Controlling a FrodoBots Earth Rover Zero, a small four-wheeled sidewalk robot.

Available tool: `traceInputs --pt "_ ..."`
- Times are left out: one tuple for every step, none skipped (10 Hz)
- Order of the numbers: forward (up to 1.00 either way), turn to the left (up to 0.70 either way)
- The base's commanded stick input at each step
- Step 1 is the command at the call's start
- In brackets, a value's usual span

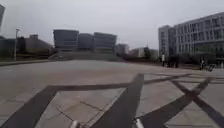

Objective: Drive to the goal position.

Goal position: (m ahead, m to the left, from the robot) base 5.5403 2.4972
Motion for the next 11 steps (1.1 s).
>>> traceInputs --pt "1.00 0.02" --pt "1.00 0.02" --pt "1.00 0.02" --pt "1.00 0.02" --pt "1.00 0.02" --pt "1.00 0.02" --pt "1.00 0.02" --pt "1.00 0.02" --pt "1.00 0.02" --pt "1.00 0.02" --pt "1.00 0.02"
